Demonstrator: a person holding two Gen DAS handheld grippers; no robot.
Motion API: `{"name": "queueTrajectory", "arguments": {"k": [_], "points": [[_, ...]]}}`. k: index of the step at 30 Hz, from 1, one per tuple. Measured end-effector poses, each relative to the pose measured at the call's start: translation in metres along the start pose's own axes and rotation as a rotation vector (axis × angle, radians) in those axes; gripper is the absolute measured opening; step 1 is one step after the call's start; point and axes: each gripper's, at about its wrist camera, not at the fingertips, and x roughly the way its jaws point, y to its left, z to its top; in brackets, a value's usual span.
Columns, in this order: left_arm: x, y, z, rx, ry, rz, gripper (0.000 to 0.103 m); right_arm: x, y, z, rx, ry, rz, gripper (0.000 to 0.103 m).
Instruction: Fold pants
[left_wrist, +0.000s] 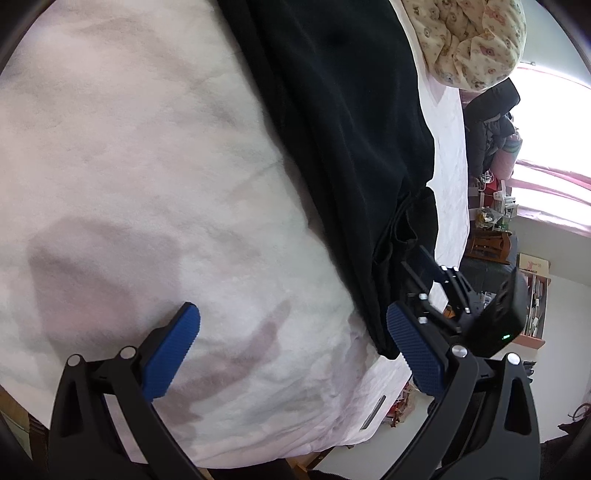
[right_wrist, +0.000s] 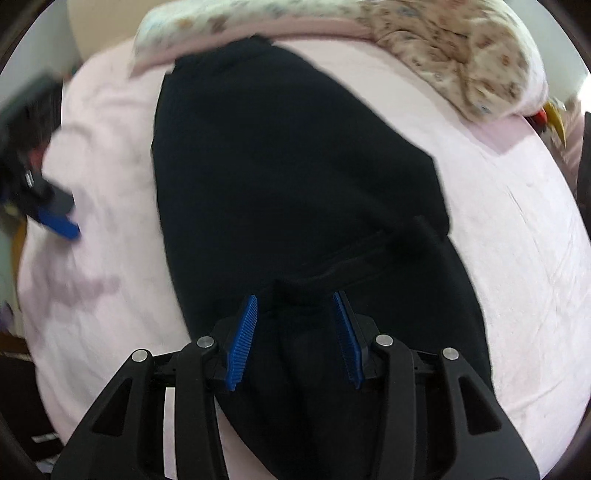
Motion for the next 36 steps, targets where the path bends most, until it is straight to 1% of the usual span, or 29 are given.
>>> {"name": "queueTrajectory", "arguments": {"k": [1, 2, 3, 7, 11, 13, 15, 16, 17, 18, 19, 20, 23, 25, 27, 29, 32, 36], "points": [[-0.001, 0.002, -0.001, -0.002, 0.002, 0.003, 0.101, 0.005, 0.005, 0.001, -0.017, 0.005, -0.026, 0.044], [-0.001, 0.004, -0.002, -0.003, 0.003, 0.006, 0.101, 0.009, 0.005, 0.001, -0.015, 0.005, -0.042, 0.04], [-0.002, 0.006, -0.003, -0.007, 0.005, 0.009, 0.101, 0.01, -0.001, 0.0, 0.007, 0.005, -0.046, 0.039], [-0.005, 0.009, -0.006, -0.006, 0.007, 0.009, 0.101, 0.002, -0.018, -0.002, 0.11, 0.014, -0.001, 0.039], [-0.006, 0.009, -0.006, -0.003, 0.009, 0.001, 0.101, -0.008, -0.032, -0.004, 0.207, -0.04, 0.064, 0.039], [-0.008, 0.007, -0.007, 0.005, 0.004, -0.004, 0.101, -0.006, -0.036, -0.007, 0.236, -0.031, 0.059, 0.039], [-0.009, 0.009, -0.007, 0.007, 0.005, -0.003, 0.101, 0.0, -0.032, -0.01, 0.215, -0.012, 0.025, 0.039], [-0.009, 0.01, -0.007, 0.002, 0.005, -0.003, 0.101, 0.008, -0.03, -0.011, 0.206, 0.008, 0.014, 0.036], [-0.009, 0.011, -0.008, -0.001, 0.005, -0.003, 0.101, 0.012, -0.031, -0.013, 0.214, 0.017, 0.028, 0.024], [-0.009, 0.013, -0.009, -0.005, 0.006, -0.003, 0.101, 0.013, -0.029, -0.014, 0.233, 0.02, 0.04, 0.023], [-0.009, 0.013, -0.009, -0.006, 0.007, -0.003, 0.101, 0.011, -0.028, -0.017, 0.259, 0.015, 0.049, 0.019], [-0.009, 0.014, -0.01, -0.005, 0.007, -0.004, 0.101, 0.009, -0.03, -0.018, 0.285, 0.008, 0.06, 0.018], [-0.011, 0.017, -0.011, -0.007, 0.007, -0.003, 0.101, -0.004, -0.041, -0.024, 0.394, -0.041, 0.117, 0.016], [-0.012, 0.02, -0.01, -0.018, 0.005, -0.006, 0.101, -0.018, -0.046, -0.024, 0.433, -0.084, 0.154, 0.016], [-0.013, 0.021, -0.01, -0.023, 0.0, -0.009, 0.101, -0.029, -0.046, -0.021, 0.442, -0.109, 0.167, 0.016], [-0.013, 0.02, -0.01, -0.023, -0.001, -0.012, 0.101, -0.029, -0.043, -0.018, 0.429, -0.102, 0.17, 0.016], [-0.012, 0.018, -0.009, -0.019, 0.003, -0.013, 0.101, -0.021, -0.031, -0.015, 0.398, -0.076, 0.164, 0.016], [-0.011, 0.014, -0.01, -0.004, 0.002, -0.01, 0.101, -0.004, -0.023, -0.015, 0.406, -0.049, 0.155, 0.016]]}}
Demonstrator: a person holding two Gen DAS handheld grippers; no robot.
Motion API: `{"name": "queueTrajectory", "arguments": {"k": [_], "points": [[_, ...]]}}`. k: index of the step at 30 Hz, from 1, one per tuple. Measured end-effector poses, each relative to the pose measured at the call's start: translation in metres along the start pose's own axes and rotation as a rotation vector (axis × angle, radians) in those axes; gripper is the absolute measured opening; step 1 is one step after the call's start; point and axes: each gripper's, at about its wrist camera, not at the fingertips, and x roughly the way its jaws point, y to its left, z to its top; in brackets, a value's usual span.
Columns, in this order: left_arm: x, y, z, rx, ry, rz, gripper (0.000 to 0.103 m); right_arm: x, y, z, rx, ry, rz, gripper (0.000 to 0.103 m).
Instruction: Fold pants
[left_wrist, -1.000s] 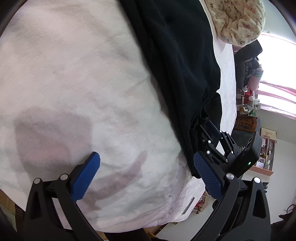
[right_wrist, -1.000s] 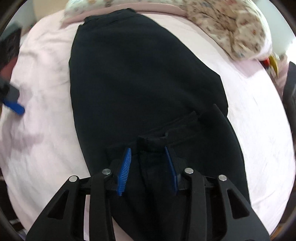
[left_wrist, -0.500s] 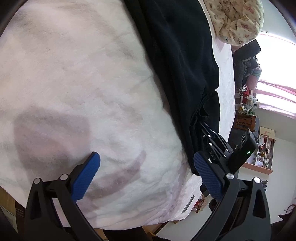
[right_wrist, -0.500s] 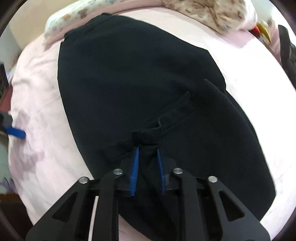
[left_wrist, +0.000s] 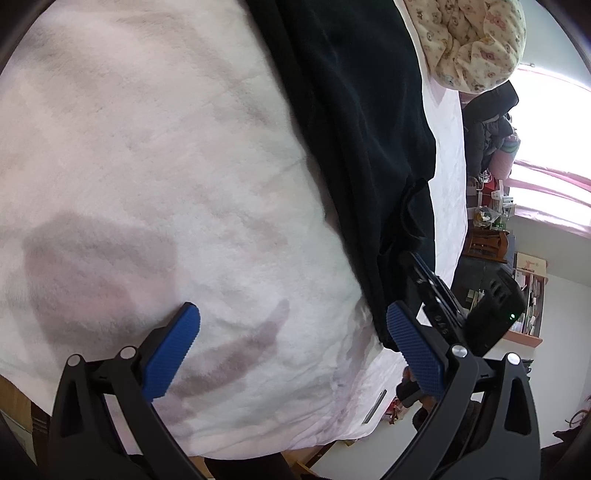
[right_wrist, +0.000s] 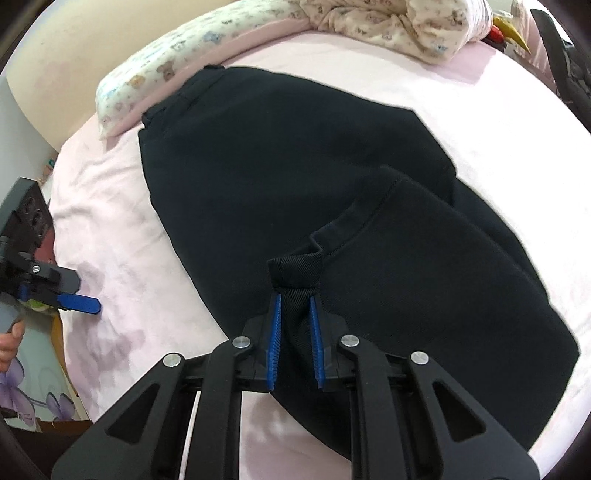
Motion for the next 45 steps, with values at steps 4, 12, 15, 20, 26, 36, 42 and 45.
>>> {"name": "queueTrajectory", "arguments": {"k": [4, 12, 15, 20, 26, 36, 42, 45], "points": [[0.0, 0.002, 0.002, -0.023, -0.003, 0.007, 0.101, 0.02, 0.023, -0.004, -0.148, 0.059, -0.149, 0.019], [-0.026, 0.006, 0.037, -0.082, -0.104, -0.046, 0.101, -0.032, 0.031, 0.0, -0.138, -0.065, -0.102, 0.061], [-0.041, 0.011, 0.06, -0.124, -0.165, -0.082, 0.101, -0.048, 0.016, 0.004, -0.028, -0.154, -0.13, 0.051], [-0.062, 0.008, 0.1, -0.124, -0.26, -0.095, 0.101, -0.006, -0.01, -0.002, 0.066, -0.051, -0.242, 0.047], [-0.07, 0.008, 0.141, -0.163, -0.326, -0.134, 0.101, -0.01, -0.016, -0.001, 0.151, -0.068, -0.223, 0.05], [-0.057, 0.008, 0.18, -0.185, -0.318, -0.1, 0.101, -0.037, -0.032, -0.011, 0.283, -0.099, -0.122, 0.057], [-0.058, 0.016, 0.181, -0.203, -0.372, -0.177, 0.093, -0.036, -0.023, -0.009, 0.302, -0.097, -0.085, 0.058], [-0.055, 0.014, 0.182, -0.204, -0.386, -0.176, 0.079, -0.034, -0.017, -0.009, 0.288, -0.088, -0.078, 0.062]]}}
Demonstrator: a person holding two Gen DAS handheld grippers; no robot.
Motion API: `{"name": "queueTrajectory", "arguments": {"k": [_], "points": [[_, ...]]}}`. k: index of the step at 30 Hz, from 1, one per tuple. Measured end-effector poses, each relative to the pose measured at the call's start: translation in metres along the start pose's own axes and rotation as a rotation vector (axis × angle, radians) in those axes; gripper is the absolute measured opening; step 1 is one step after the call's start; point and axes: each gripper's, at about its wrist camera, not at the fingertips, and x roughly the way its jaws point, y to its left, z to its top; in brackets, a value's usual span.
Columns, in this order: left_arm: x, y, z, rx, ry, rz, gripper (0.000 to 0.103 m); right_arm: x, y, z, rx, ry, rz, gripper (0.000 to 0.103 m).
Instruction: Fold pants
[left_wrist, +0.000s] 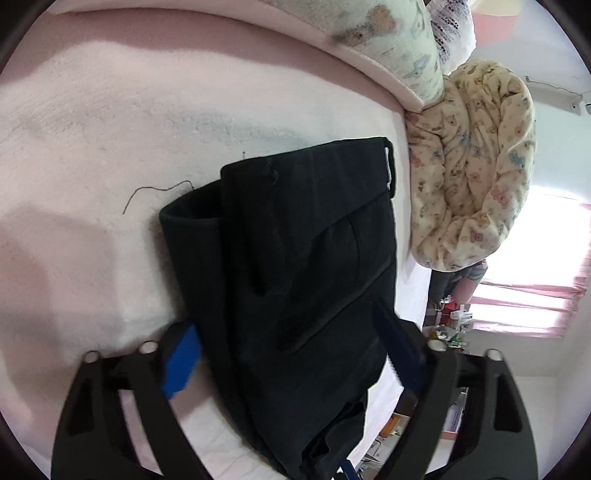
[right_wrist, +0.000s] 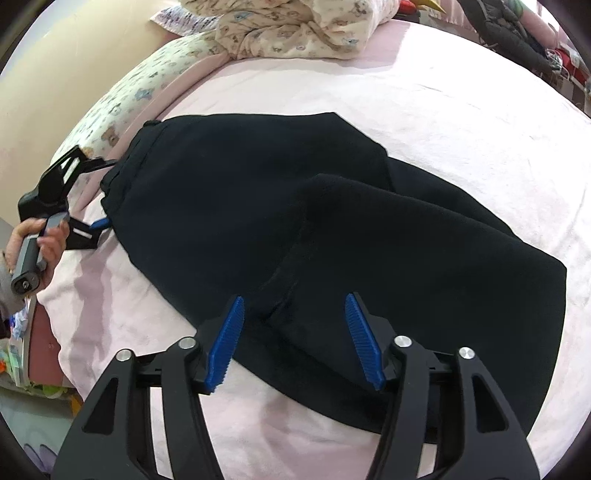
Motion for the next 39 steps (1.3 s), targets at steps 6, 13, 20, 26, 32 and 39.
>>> {"name": "queueTrajectory", "arguments": {"k": [6, 13, 20, 26, 32, 39], "points": [[-0.007, 0.02, -0.003, -0.02, -0.019, -0.041, 0.03, 0.007, 0.006, -0.007, 0.032, 0.023, 0.022, 0.062], [-0.001, 0.026, 0.001, -0.003, -0.012, -0.061, 0.03, 0.012, 0.019, -0.008, 0.059, 0.022, 0.032, 0.062], [0.004, 0.03, 0.0, -0.005, -0.02, -0.155, 0.022, 0.019, 0.028, -0.011, 0.05, 0.05, 0.035, 0.067], [-0.002, 0.02, -0.007, 0.061, -0.072, -0.111, 0.015, 0.018, 0.028, -0.013, 0.072, 0.05, 0.035, 0.067], [-0.017, -0.005, -0.019, 0.195, -0.127, -0.129, 0.013, 0.009, 0.02, -0.013, 0.105, 0.028, 0.04, 0.068], [-0.034, -0.057, -0.04, 0.391, -0.129, -0.202, 0.011, -0.005, -0.007, -0.024, 0.203, 0.004, 0.036, 0.068]]}}
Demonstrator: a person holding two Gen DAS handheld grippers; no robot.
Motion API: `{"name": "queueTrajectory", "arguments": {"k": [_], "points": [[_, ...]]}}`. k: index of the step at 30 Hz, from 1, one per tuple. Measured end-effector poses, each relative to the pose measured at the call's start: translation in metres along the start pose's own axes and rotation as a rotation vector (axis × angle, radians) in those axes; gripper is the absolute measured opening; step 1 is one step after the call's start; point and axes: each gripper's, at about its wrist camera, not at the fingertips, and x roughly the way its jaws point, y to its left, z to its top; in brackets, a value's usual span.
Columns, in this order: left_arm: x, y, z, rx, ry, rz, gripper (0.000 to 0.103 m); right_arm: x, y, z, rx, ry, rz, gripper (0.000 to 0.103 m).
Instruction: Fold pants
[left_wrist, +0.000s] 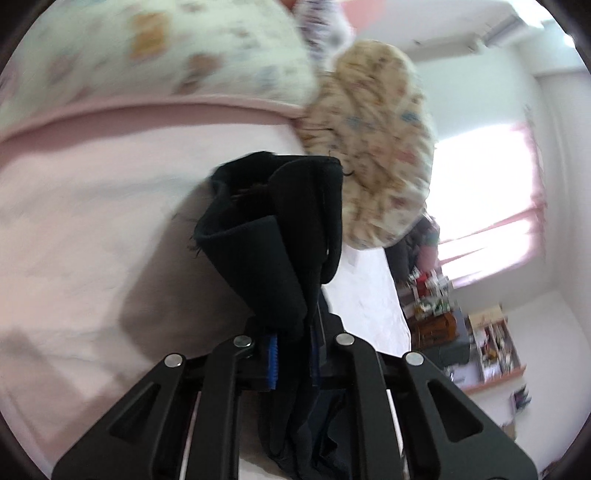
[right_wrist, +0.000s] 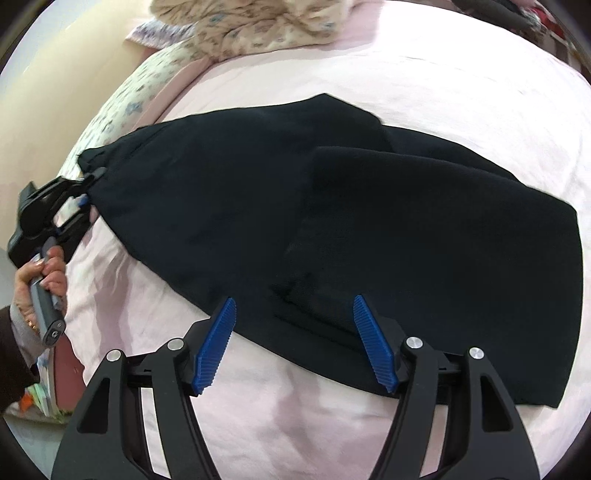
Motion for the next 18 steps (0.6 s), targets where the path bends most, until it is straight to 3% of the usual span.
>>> {"name": "queueTrajectory", "arguments": {"k": [18], "points": [[0.007, -0.145, -0.052, 0.343, 0.097, -0.216, 0.011, -0.042, -0.076, -0.026, 0.227, -0.06, -0.032, 0.069]]}}
